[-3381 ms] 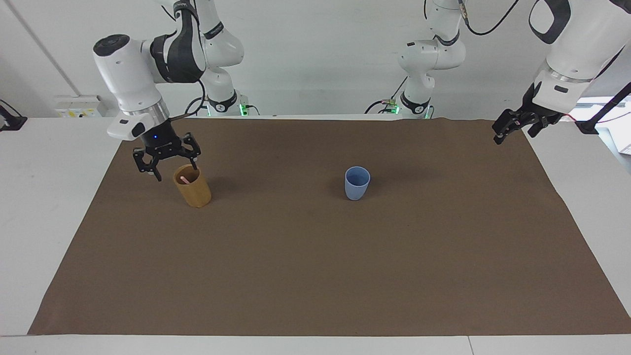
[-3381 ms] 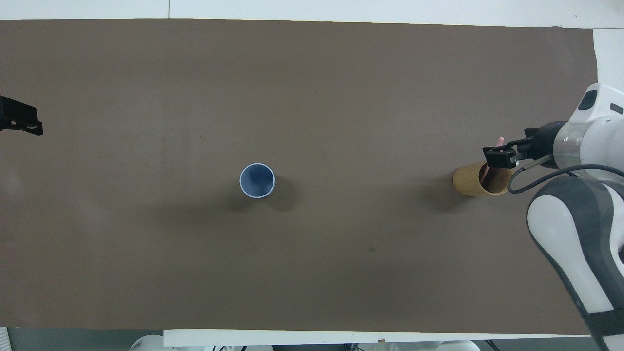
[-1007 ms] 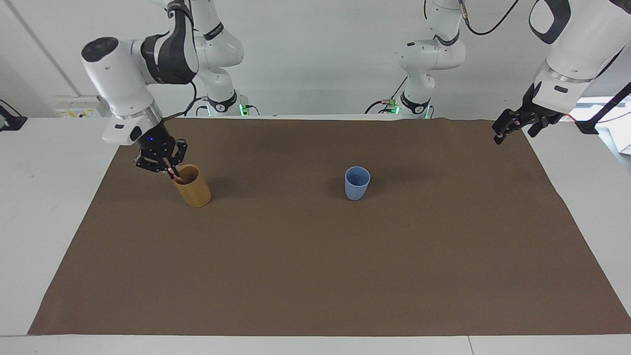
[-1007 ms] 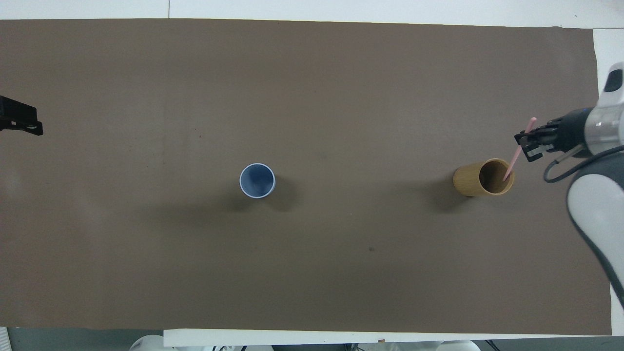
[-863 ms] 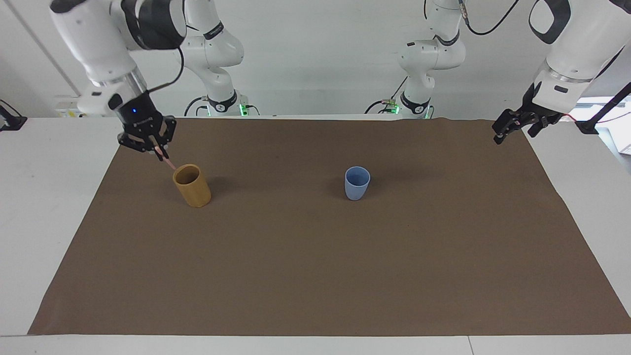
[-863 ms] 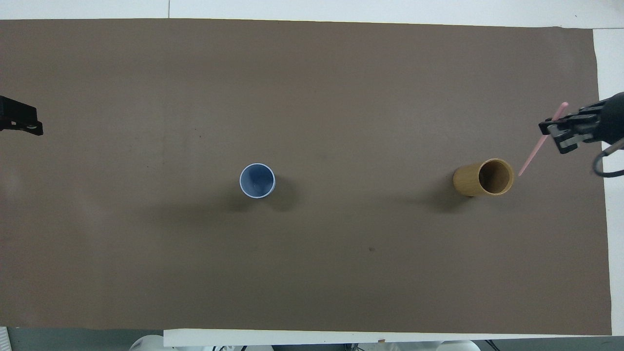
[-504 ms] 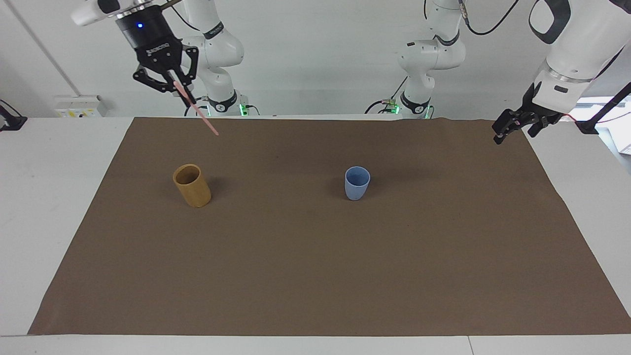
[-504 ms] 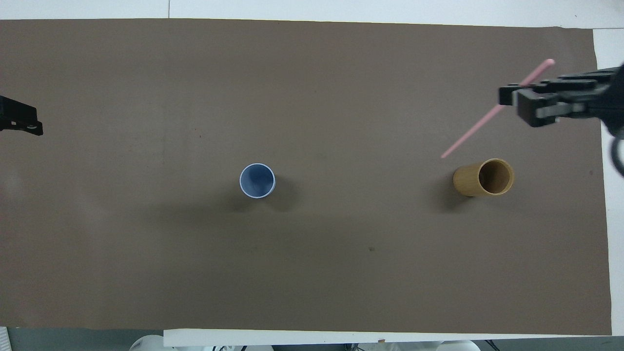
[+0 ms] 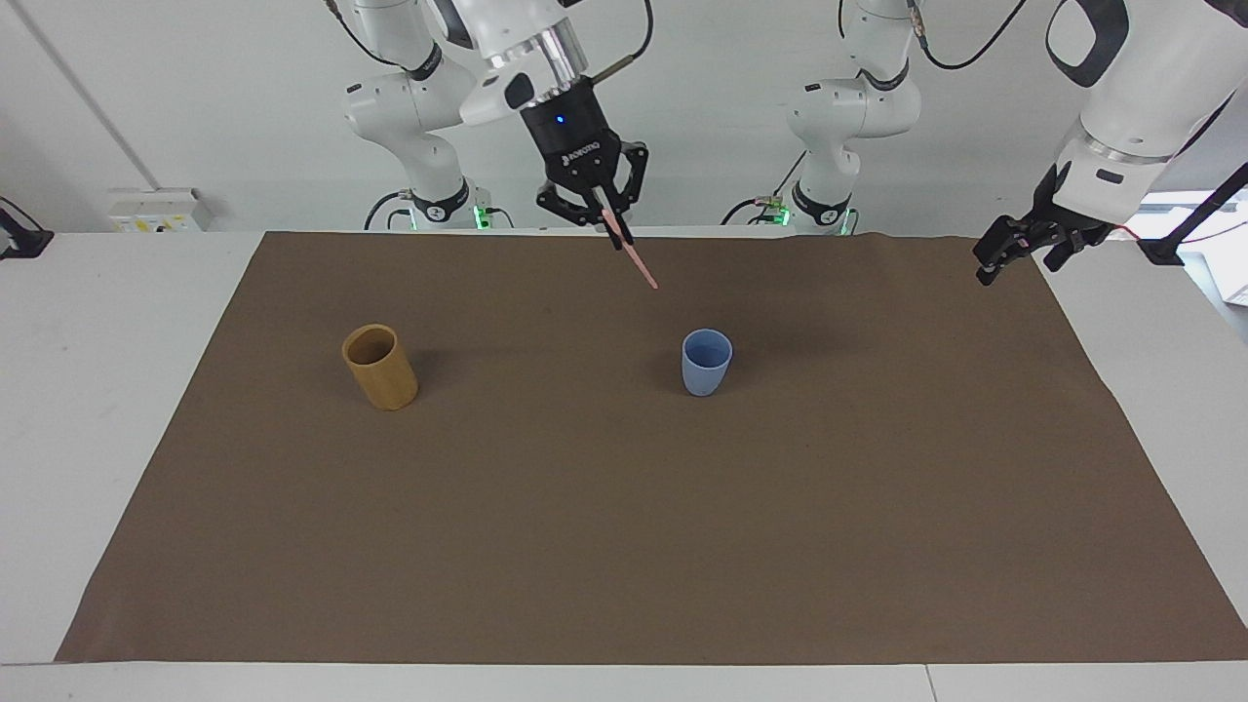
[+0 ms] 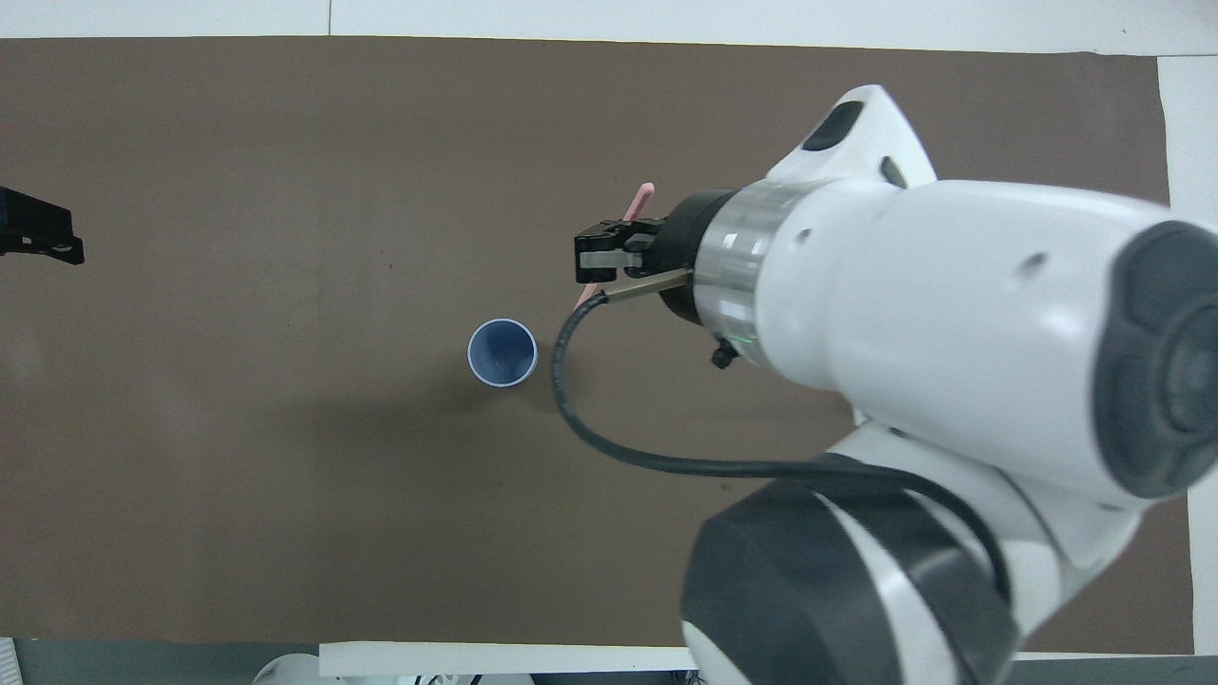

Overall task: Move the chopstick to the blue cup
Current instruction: 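Carry the chopstick over the blue cup and lower it in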

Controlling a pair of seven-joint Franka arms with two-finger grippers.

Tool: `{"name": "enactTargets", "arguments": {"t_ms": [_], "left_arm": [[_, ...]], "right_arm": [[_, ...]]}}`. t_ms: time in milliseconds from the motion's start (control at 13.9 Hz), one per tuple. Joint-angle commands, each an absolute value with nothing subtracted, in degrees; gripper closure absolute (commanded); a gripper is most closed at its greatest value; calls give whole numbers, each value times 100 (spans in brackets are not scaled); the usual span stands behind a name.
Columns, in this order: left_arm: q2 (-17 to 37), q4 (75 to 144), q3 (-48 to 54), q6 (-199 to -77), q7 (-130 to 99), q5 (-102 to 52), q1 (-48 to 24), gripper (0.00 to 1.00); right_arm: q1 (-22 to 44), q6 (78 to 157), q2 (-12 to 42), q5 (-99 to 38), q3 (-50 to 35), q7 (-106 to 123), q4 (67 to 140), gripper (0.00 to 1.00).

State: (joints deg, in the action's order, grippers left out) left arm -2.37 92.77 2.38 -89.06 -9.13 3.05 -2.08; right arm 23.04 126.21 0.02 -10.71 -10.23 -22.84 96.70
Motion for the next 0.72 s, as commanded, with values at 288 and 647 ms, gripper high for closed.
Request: {"name": "enactTargets", "arguments": {"t_ms": [288,647], "left_arm": [[-281,9290,229,-8815,-923,387,-237,0],[-281,9290,229,-8815,-923,387,-229,0]], "right_arm": [[2953,13762,878,-167,-984,-3155,9958,97],[3023,13851,888,-167,-984,-3164,10317,92]]}}
